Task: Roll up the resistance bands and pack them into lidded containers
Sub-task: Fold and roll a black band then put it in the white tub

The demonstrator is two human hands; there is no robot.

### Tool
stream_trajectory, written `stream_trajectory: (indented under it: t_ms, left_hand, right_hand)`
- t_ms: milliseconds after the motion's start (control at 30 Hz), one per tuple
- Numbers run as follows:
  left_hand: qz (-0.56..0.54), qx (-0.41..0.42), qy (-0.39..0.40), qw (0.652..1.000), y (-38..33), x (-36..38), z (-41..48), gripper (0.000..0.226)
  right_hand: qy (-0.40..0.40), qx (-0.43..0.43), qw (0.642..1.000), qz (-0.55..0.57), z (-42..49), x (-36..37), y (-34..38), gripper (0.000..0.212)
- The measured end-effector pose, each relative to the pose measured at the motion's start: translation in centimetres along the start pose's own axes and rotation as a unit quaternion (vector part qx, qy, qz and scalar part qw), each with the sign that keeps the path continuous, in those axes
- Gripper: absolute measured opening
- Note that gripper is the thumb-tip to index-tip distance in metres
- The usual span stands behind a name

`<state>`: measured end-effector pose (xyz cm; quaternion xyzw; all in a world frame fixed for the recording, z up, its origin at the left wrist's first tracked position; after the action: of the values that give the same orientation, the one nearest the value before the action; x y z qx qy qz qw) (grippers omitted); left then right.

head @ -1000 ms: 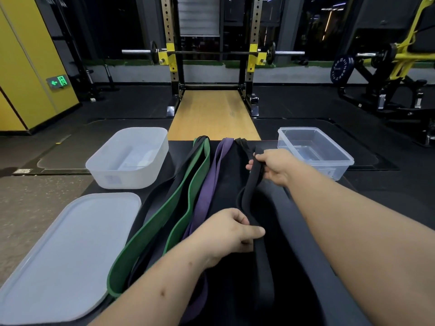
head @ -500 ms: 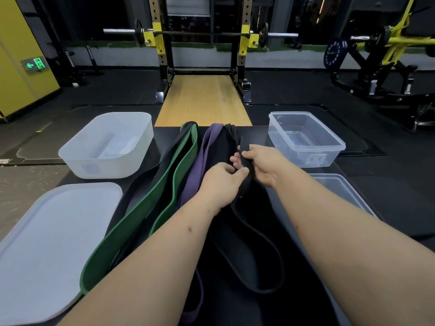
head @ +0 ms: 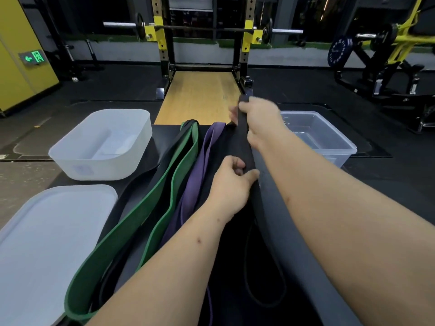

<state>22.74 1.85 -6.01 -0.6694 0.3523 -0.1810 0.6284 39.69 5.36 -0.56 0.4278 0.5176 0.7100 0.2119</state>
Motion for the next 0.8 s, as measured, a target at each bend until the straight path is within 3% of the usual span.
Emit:
stream_trajectory:
  t_ms: [67, 133, 200, 267, 433, 567, 700, 800]
  left_hand:
    - [-0.034, 0.003, 0.004, 0.999, 0.4, 0.1, 0.4, 0.026]
    - [-0.054, -0.009, 0.04, 0.998, 0.7, 0.8, 0.1, 0.022]
    - [-0.062, -0.028, 0.074, 0.995, 1.4, 1.5, -0.2, 0.021]
    - [-0.066, -0.026, 0.083, 0.994, 1.6, 1.9, -0.2, 0.022]
    - [-0.117, 0.007, 0.025, 0.993, 1.2, 1.3, 0.6, 0.023]
    - [-0.094, 0.004, 0.041, 0.995, 1.5, 1.7, 0.2, 0.024]
    - [-0.126, -0.025, 0.081, 0.988, 1.9, 2.5, -0.4, 0.03]
    - [-0.135, -0.04, 0.083, 0.987, 2.3, 2.7, -0.5, 0.035]
  right_hand:
    - [-0.015, -0.044, 0.996, -0.074, -0.4, -1.3, 0.2, 0.021]
    - [-0.08, 0.073, 0.982, -0.156, -1.6, -5.4, -3.1, 0.022]
    - [-0.09, 0.185, 0.954, -0.217, -2.8, -7.9, -5.7, 0.02]
    - [-0.061, 0.178, 0.955, -0.232, -1.8, -7.2, -5.0, 0.017]
    - [0.013, -0.015, 0.972, -0.233, 1.3, -3.6, 0.6, 0.026]
    - [-0.036, 0.138, 0.955, -0.26, -1.2, -8.0, -3.8, 0.023]
    - [-0.004, 0.156, 0.966, -0.205, -1.5, -7.8, -4.7, 0.019]
    - [0.003, 0.186, 0.955, -0.231, -2.0, -7.5, -5.4, 0.023]
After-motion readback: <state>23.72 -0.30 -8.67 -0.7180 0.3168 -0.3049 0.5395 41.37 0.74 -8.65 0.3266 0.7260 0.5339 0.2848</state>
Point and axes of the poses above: each hand's wrist, its own z-axis towards the middle knuckle, its own x-axis out of the palm, y = z × x, the point moved 6 cm from there along z, towards the middle knuckle, and after that the axes turned 6 degrees about -x, right-handed, at the moved point
